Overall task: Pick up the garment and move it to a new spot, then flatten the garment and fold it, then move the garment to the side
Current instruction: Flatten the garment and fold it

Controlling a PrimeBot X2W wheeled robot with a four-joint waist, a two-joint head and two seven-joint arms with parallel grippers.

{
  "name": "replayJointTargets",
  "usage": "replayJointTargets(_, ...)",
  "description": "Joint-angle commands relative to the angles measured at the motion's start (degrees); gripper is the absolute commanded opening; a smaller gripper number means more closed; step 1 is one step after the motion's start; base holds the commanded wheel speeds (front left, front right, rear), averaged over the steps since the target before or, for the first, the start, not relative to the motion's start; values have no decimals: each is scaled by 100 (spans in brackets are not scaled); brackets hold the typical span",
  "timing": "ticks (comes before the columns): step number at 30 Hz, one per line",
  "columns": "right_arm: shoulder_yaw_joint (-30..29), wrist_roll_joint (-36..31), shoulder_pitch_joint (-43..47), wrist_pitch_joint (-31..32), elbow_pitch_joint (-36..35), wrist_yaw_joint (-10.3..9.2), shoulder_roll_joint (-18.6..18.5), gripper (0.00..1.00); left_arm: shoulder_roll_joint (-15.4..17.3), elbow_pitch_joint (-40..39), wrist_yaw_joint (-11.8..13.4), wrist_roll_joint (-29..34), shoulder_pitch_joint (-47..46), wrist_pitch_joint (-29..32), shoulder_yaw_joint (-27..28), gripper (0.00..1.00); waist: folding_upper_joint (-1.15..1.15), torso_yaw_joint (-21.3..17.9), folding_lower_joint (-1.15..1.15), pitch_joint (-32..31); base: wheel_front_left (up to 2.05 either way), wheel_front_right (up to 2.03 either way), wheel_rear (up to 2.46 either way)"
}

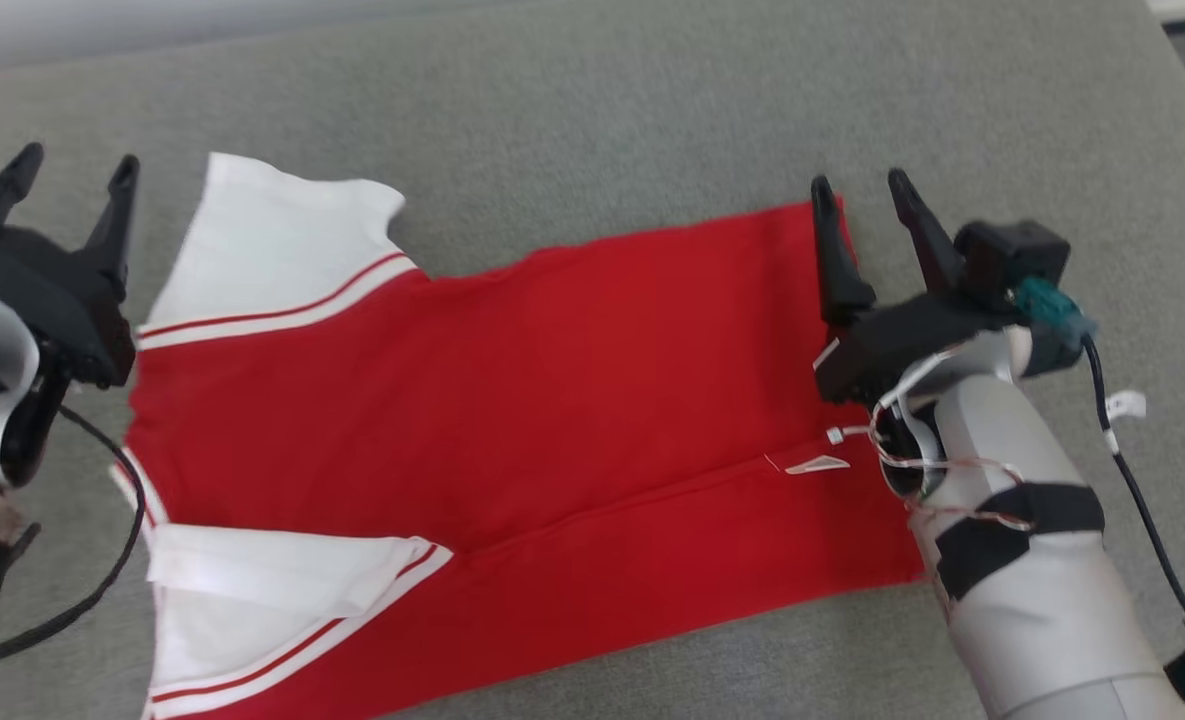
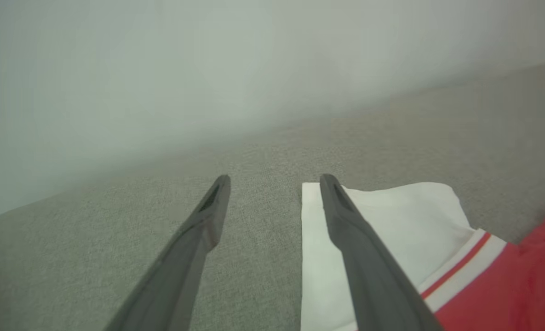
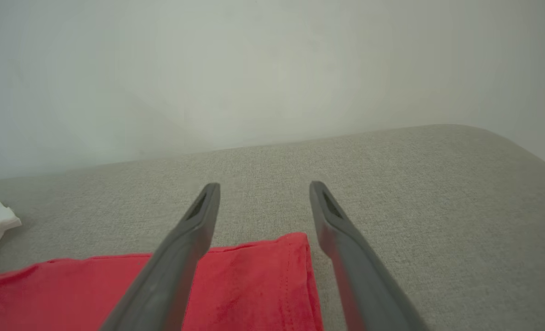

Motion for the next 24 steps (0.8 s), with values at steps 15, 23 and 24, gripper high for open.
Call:
replayJointTargets(15,560,229,-786,-266,632,-14,132,100,434,1223,-8,-694,-1182,380,-1287,100,-2,-759,-3,761,0,0,0)
replayJointTargets(23,750,302,-904,-259,896,-14,87,100,289,1594,-11,-1151,-1283,550,-1781,0,-2,-732,-3,692,0,0,0)
replayJointTargets(24,767,324,-935,-221,963,-14,66,100,296,1595,-10,-1195,-1318,479,-1828,0,-2,-709,-3,664,0,0,0)
